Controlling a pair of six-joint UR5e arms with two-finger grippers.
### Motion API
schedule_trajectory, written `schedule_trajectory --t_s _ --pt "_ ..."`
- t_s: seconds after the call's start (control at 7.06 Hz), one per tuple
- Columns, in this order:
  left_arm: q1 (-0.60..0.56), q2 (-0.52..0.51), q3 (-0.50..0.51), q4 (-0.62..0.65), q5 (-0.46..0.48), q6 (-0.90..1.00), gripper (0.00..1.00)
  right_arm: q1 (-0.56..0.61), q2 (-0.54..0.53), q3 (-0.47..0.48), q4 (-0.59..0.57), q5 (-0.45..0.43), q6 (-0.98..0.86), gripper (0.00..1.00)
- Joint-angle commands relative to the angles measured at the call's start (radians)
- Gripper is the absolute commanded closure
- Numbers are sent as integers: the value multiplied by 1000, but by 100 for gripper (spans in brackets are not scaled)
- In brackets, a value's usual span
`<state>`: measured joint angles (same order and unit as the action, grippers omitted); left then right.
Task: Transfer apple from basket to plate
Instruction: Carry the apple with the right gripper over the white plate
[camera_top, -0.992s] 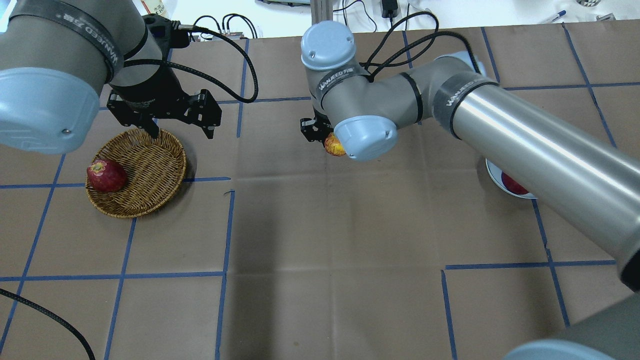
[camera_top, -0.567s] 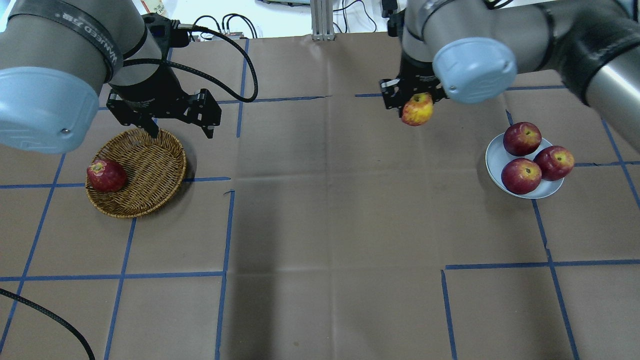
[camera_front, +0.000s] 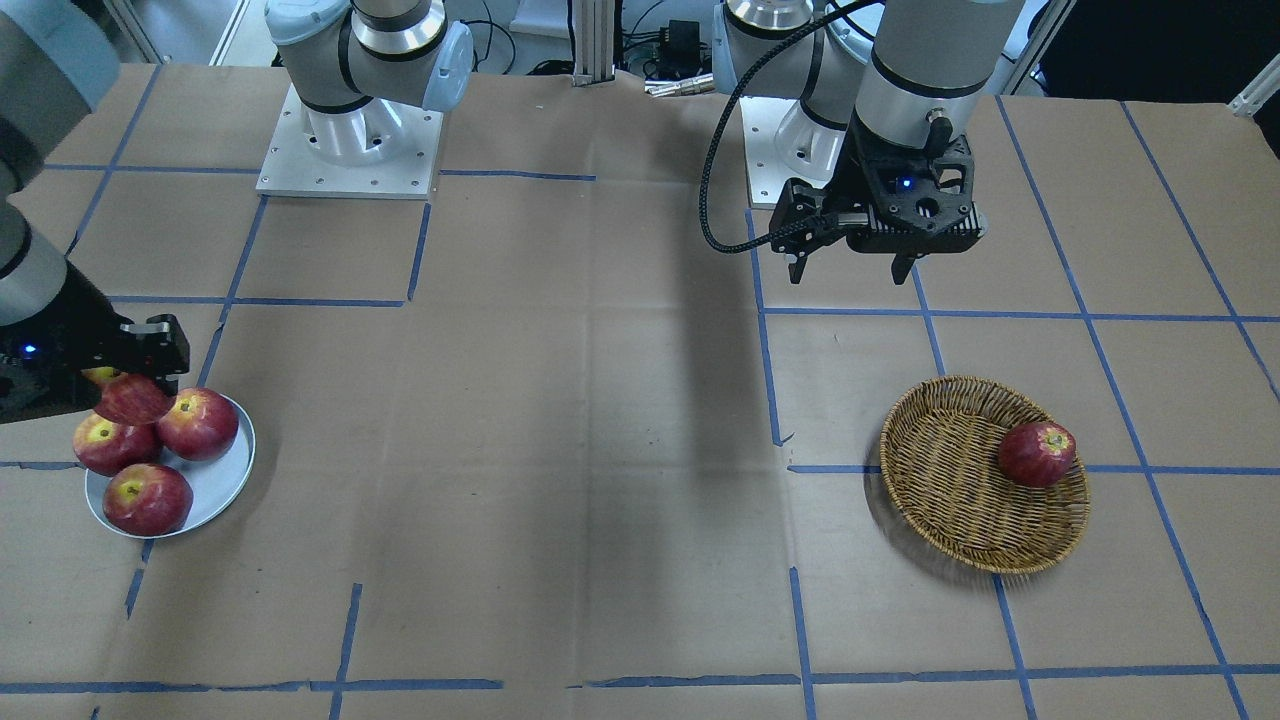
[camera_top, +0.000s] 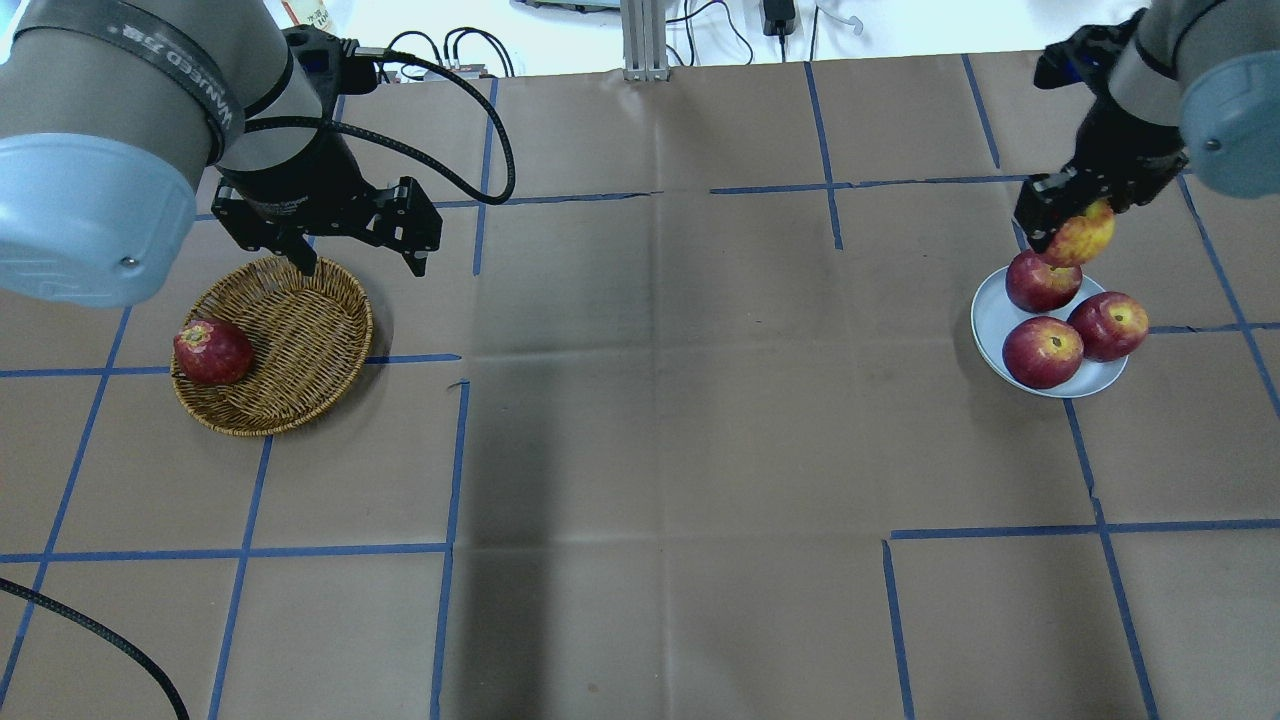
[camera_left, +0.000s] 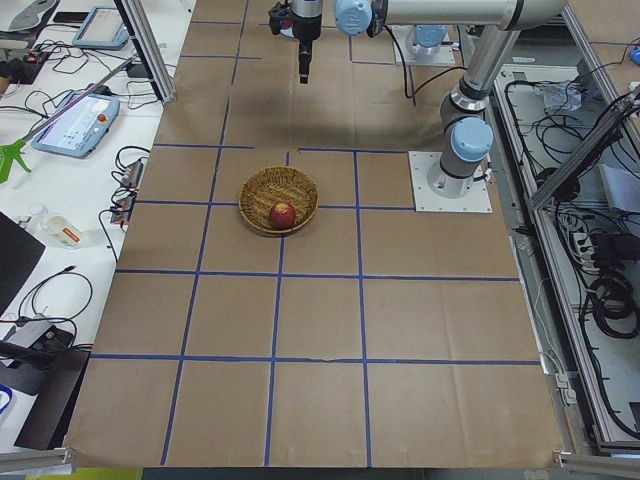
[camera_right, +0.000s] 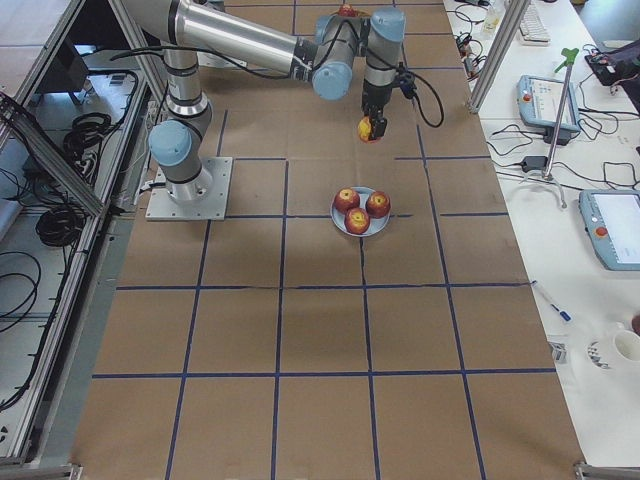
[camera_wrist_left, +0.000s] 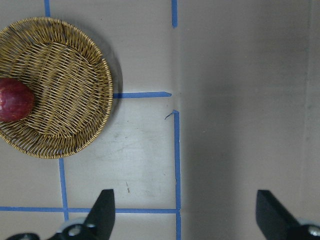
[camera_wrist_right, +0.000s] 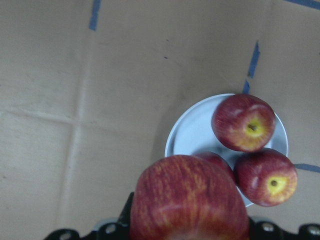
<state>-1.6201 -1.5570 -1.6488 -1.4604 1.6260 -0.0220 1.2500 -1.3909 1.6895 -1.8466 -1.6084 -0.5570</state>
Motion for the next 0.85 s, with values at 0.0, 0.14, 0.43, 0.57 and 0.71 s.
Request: schedule_trajectory --t_s 0.0,0.14,0.43,0.57,0.71 --pt "0 0 0 0 0 1 1 -90 22 114 -150 28 -102 53" --pt "0 0 1 0 0 1 1 -90 27 177 -242 28 -104 53" --pt "-1 0 1 0 0 1 1 -98 30 210 -302 27 -107 53" --pt "0 0 1 0 0 1 1 -98 58 210 -340 28 -107 53" --pt "0 0 0 0 0 1 1 -98 82 204 -353 28 -107 53"
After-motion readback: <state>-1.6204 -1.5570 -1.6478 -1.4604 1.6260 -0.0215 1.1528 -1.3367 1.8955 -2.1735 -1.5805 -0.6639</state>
